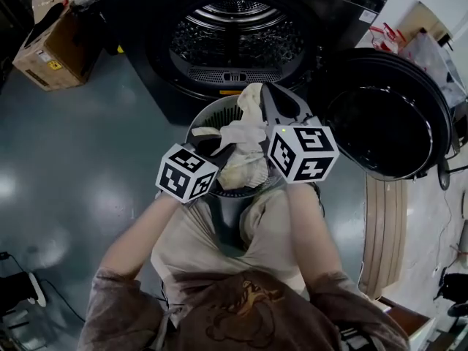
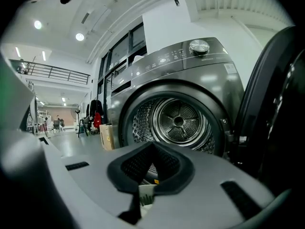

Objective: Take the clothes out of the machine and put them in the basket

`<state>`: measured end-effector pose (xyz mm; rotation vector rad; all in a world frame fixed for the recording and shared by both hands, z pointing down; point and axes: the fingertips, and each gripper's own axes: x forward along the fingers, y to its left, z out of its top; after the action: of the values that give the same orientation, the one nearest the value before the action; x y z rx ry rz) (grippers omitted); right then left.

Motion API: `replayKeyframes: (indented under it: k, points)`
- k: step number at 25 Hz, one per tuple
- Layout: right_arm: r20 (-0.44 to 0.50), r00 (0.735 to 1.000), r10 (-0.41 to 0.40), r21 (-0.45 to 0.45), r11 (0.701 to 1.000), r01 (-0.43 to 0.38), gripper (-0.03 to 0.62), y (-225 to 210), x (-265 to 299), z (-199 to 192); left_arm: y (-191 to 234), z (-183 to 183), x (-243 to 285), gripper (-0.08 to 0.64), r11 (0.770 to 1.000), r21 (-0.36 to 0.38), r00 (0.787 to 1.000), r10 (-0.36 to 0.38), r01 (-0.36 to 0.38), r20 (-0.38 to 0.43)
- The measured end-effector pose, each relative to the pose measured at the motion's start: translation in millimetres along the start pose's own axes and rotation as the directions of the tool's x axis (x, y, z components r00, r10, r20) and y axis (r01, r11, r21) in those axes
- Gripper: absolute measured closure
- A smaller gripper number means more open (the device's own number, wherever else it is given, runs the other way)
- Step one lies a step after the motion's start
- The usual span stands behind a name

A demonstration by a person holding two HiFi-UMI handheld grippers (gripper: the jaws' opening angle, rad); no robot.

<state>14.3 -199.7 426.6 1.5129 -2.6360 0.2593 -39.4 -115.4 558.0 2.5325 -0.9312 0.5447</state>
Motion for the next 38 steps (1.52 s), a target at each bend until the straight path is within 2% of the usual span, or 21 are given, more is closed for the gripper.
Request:
replayKeyframes:
  k: [3, 6, 7, 13, 16, 19, 24, 25, 27, 30, 32, 35, 38]
  points:
    - [0.001, 1.0, 0.006, -0.001, 1.0, -0.006, 0.595, 3.2, 1.4, -1.0, 5.3, -1.9, -0.2, 0.44, 1.0, 0.014, 1.0, 0.028, -0.028, -0.013]
    - [0.002, 1.0, 0.011, -0.001, 1.0, -0.011, 0.595, 4.3, 1.8, -1.1, 9.5, -10.5, 5.5, 0.285, 0.999, 0.003, 0.997, 0.034, -0.034, -0.073]
    - [0.001, 1.0, 0.012, -0.001, 1.0, -0.012, 0.594, 4.3, 1.9, -1.5, 10.4, -15.0, 7.1, 0.256, 0.999, -0.006, 0.995, 0.031, -0.031, -0.096]
    - [-0.001, 1.0, 0.031, 0.01, 0.999, -0.031, 0.595, 8.5, 6.1, -2.9, 15.2, -40.4, 14.7, 0.241, 0.999, -0.032, 0.981, -0.018, 0.012, -0.193]
    - [-0.007, 0.999, 0.052, 0.006, 0.999, -0.052, 0.594, 13.9, 9.6, -3.6, 15.1, -63.0, 24.6, 0.227, 0.998, -0.038, 0.959, -0.057, 0.048, -0.279]
    - [-0.015, 0.997, 0.082, 0.013, 0.997, -0.081, 0.594, 19.8, 16.2, -10.0, 19.0, -80.4, 28.2, 0.227, 0.996, -0.072, 0.937, -0.075, 0.053, -0.342]
    - [0.001, 0.984, 0.176, 0.093, 0.98, -0.176, 0.594, 28.2, 34.0, -18.4, 27.5, -79.7, 6.7, 0.222, 0.997, -0.076, 0.892, -0.065, 0.034, -0.448]
    - [-0.005, 0.98, 0.197, 0.097, 0.976, -0.196, 0.595, 29.0, 34.1, -12.4, 29.1, -71.8, -0.7, 0.222, 0.997, -0.072, 0.886, -0.057, 0.026, -0.461]
    - [-0.031, 0.972, 0.231, 0.094, 0.969, -0.227, 0.595, 29.9, 27.0, 10.2, 29.1, -45.9, -17.1, 0.222, 0.995, -0.096, 0.888, -0.048, 0.005, -0.457]
    - [-0.079, 0.965, 0.252, 0.091, 0.965, -0.244, 0.595, 29.1, 6.1, 55.0, 21.5, 10.0, -44.4, 0.218, 0.982, -0.186, 0.916, -0.052, -0.024, -0.397]
    - [-0.109, 0.961, 0.255, 0.086, 0.965, -0.247, 0.595, 27.2, -7.2, 88.1, 18.8, 55.3, -64.5, 0.216, 0.975, -0.214, 0.937, -0.027, -0.052, -0.348]
    - [-0.142, 0.954, 0.265, 0.086, 0.963, -0.255, 0.594, 25.6, -26.5, 145.3, 11.9, 133.8, -99.7, 0.216, 0.974, -0.211, 0.96, 0.024, -0.086, -0.278]
    - [-0.166, 0.945, 0.282, 0.096, 0.958, -0.269, 0.594, 23.3, -42.1, 208.1, -1.7, 220.9, -136.5, 0.219, 0.983, -0.155, 0.978, 0.068, -0.1, -0.198]
